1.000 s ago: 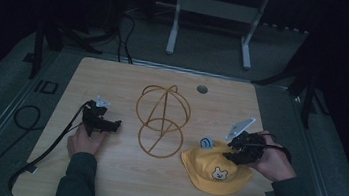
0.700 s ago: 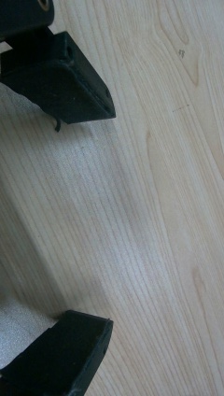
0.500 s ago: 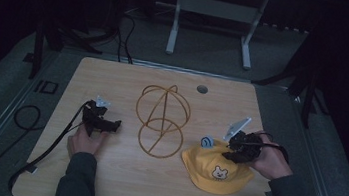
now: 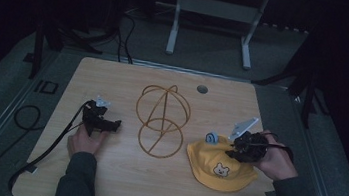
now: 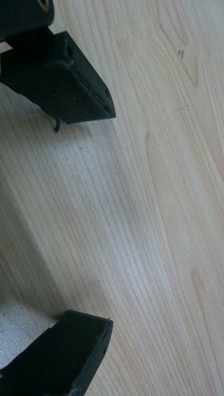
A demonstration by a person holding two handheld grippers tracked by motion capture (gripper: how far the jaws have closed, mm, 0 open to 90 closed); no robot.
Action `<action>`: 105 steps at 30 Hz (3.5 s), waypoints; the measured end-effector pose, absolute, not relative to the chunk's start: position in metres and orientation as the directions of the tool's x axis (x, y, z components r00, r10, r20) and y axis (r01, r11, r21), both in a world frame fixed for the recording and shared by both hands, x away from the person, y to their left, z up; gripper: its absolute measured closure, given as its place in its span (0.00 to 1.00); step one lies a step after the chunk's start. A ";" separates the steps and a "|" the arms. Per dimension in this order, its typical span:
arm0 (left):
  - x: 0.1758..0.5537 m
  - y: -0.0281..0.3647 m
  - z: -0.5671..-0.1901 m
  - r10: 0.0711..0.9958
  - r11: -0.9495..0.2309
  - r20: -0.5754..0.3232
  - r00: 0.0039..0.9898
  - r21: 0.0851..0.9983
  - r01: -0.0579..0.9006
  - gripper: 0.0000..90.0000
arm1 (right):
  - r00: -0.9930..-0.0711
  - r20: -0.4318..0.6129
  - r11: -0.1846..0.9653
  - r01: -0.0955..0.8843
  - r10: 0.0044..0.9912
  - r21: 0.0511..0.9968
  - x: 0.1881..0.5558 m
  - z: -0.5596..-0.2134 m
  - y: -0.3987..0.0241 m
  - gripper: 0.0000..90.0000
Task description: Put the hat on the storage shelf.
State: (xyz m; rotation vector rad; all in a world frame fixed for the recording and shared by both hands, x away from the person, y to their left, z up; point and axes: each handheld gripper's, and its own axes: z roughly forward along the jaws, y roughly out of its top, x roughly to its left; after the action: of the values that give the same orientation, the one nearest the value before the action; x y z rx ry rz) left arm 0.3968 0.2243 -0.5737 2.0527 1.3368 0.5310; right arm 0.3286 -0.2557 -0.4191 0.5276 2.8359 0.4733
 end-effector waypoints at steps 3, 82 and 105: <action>0.397 0.224 -0.574 0.914 -0.292 -0.003 0.406 0.690 0.663 0.03 | -0.912 -0.148 0.879 0.312 0.383 0.360 0.328 -0.415 -0.256 0.84; 0.397 0.224 -0.574 0.915 -0.289 -0.005 0.403 0.691 0.662 0.03 | -0.762 -0.176 0.599 0.320 0.623 0.734 0.321 -0.340 -0.294 0.85; 0.397 0.224 -0.574 0.914 -0.292 -0.002 0.406 0.690 0.662 0.03 | -0.773 -0.140 0.534 0.284 0.619 0.796 0.328 -0.328 -0.299 0.86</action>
State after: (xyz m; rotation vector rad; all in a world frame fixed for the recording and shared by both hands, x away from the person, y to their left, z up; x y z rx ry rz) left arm 0.3972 0.2244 -0.5736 2.0530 1.3366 0.5319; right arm 0.3282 -0.2994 -0.3278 0.7381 2.3689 1.1223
